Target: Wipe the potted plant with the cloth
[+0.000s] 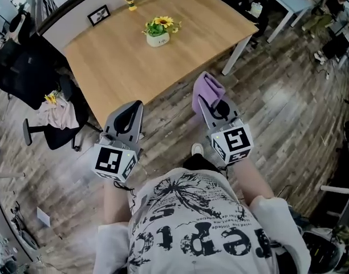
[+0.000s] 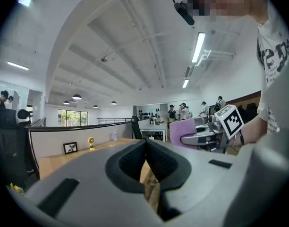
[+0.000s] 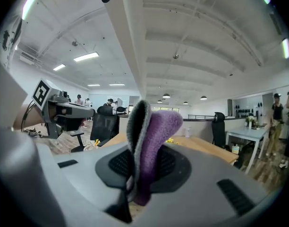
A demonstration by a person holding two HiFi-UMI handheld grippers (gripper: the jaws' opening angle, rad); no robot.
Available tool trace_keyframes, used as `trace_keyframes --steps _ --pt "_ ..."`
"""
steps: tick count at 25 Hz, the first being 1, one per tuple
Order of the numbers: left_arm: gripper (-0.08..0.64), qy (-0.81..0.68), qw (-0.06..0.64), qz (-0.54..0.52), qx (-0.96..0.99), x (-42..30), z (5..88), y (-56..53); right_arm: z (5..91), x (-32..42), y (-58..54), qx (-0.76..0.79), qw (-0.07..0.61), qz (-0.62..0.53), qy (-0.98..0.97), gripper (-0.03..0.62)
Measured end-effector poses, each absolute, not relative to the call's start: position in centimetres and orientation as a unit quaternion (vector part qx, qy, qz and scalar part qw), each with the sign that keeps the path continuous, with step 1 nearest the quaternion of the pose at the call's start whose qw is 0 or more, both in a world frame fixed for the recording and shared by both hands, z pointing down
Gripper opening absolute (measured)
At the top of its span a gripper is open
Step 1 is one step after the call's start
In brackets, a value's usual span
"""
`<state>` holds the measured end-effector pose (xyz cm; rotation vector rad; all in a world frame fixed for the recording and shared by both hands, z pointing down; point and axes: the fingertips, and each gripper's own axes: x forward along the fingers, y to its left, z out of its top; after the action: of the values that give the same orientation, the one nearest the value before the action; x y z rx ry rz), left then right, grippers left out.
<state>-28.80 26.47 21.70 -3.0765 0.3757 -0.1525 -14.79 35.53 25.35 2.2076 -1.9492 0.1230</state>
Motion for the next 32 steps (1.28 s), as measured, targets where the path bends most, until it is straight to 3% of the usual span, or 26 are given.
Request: trace_keyframes --steps 9,26,32 --pt "0.003 0.192 0.001 -0.046 -0.980 -16.2 21.5 23.2 26.1 -1.9 29.5 0.683 0.139 0.040 -0.716 0.071" --pt "0.003 0.230 -0.037 -0.091 -0.968 -6.9 27.3 8.9 30.9 9.6 15.6 0.665 0.179 0.083 -0.721 0.072" --pt "0.003 0.229 -0.062 -0.090 -0.967 -4.0 30.8 1.1 34.8 14.0 8.0 0.664 0.225 0.117 -0.704 0.072"
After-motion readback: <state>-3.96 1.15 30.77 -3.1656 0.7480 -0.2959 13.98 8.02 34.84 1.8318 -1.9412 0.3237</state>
